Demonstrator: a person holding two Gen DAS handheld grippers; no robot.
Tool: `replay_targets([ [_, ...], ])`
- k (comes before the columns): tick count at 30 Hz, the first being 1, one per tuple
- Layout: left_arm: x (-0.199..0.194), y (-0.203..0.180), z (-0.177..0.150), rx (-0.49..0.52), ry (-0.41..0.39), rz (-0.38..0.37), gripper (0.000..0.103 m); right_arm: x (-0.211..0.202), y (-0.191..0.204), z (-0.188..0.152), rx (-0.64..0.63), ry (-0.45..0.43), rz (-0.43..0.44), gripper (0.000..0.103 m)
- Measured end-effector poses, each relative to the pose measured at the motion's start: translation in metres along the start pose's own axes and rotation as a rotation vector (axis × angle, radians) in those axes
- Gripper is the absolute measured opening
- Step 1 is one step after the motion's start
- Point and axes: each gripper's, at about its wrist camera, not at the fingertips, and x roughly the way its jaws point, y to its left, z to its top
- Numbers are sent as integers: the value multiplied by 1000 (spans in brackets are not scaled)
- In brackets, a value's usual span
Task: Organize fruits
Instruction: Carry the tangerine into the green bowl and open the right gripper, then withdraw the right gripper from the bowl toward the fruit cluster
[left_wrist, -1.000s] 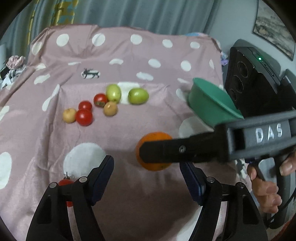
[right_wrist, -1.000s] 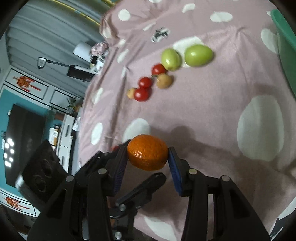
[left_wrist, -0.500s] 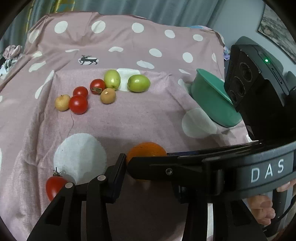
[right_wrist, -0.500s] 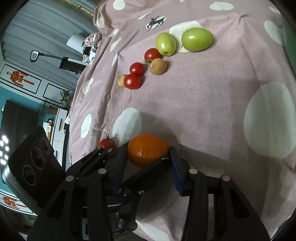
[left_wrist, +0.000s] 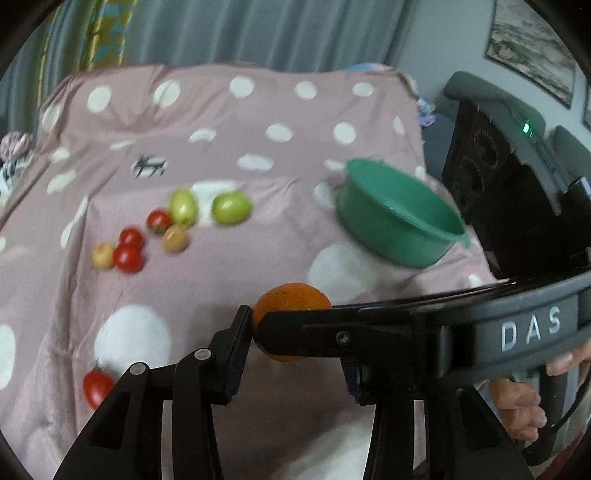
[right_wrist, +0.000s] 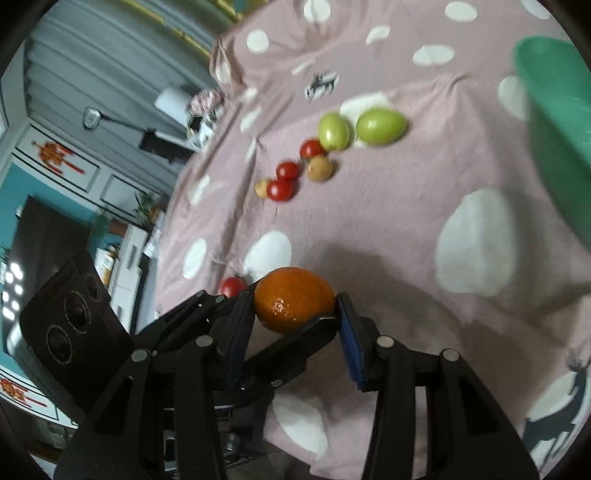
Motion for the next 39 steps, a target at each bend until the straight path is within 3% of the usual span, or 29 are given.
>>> replay_targets([
  [4, 4, -28, 21, 54, -19, -45, 45, -35, -20, 3, 39, -72, 35, 45],
  [11, 39, -101, 60, 202, -41, -107, 45, -114, -73, 6, 140, -273, 30, 45],
  [17, 90, -150, 86, 232, -10, -178, 45, -156, -116, 5, 233, -389, -51, 46],
  [24, 121, -168, 78, 260, 27, -137, 45, -156, -145, 5, 320, -385, -82, 46],
  [28, 118, -159, 80, 196, 38, -160, 45, -164, -140, 2, 298, -405, -118, 48],
  [30, 114, -154, 81, 175, 39, -139, 45, -167, -137, 1, 297, -413, -123, 56],
  [31, 110, -152, 82, 177, 39, -133, 47, -168, -136, 2, 293, -418, -121, 67],
  [33, 104, -146, 82, 177, 45, -115, 63, -174, -130, 0, 286, -440, -142, 85],
  [34, 101, -143, 83, 166, 41, -103, 77, -176, -128, 0, 286, -452, -149, 94],
  [35, 96, -139, 83, 150, 31, -94, 91, -181, -124, -1, 287, -472, -160, 96],
  [36, 90, -132, 83, 124, 13, -94, 96, -184, -120, -1, 281, -484, -164, 96],
  [39, 70, -110, 86, 29, -32, -124, 99, -190, -105, -2, 236, -501, -186, 98],
])
